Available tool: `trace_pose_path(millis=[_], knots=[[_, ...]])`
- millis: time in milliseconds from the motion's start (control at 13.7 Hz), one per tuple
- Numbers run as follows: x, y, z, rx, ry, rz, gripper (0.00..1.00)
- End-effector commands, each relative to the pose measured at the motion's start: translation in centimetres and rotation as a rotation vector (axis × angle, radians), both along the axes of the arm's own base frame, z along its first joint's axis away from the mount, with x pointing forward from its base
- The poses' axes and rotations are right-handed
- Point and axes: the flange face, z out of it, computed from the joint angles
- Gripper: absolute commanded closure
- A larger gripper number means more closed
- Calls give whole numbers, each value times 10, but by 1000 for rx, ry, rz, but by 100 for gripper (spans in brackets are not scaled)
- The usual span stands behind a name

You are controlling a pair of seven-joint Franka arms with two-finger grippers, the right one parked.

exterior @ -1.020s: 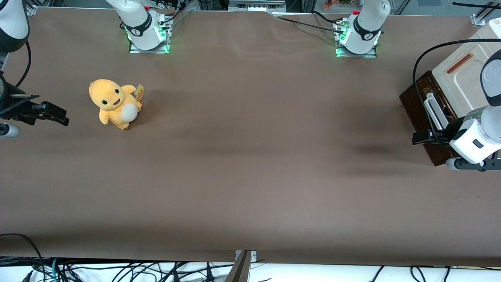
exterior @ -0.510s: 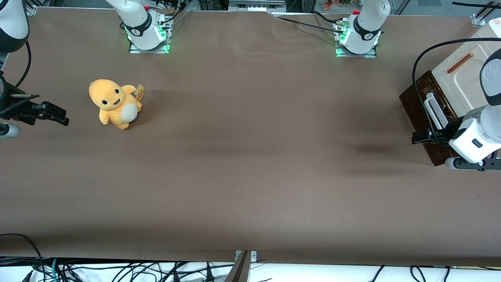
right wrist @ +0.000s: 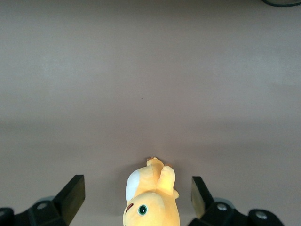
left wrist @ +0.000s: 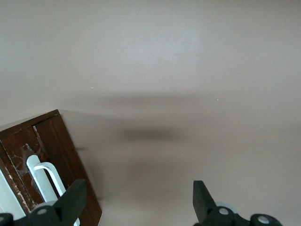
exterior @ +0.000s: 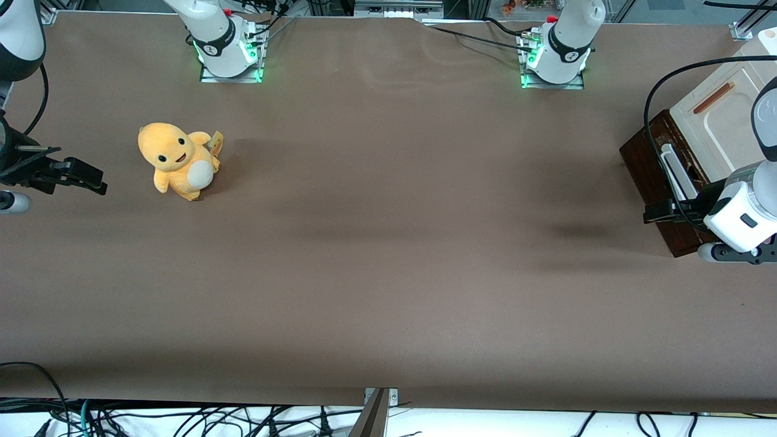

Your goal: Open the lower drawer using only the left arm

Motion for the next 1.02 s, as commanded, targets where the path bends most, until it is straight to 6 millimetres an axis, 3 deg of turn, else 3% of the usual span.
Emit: trace_pose_path(millis=[0, 948], knots=[[-4, 0, 9, -17, -4, -19, 0], [-5, 0, 0, 7, 31, -16, 0]])
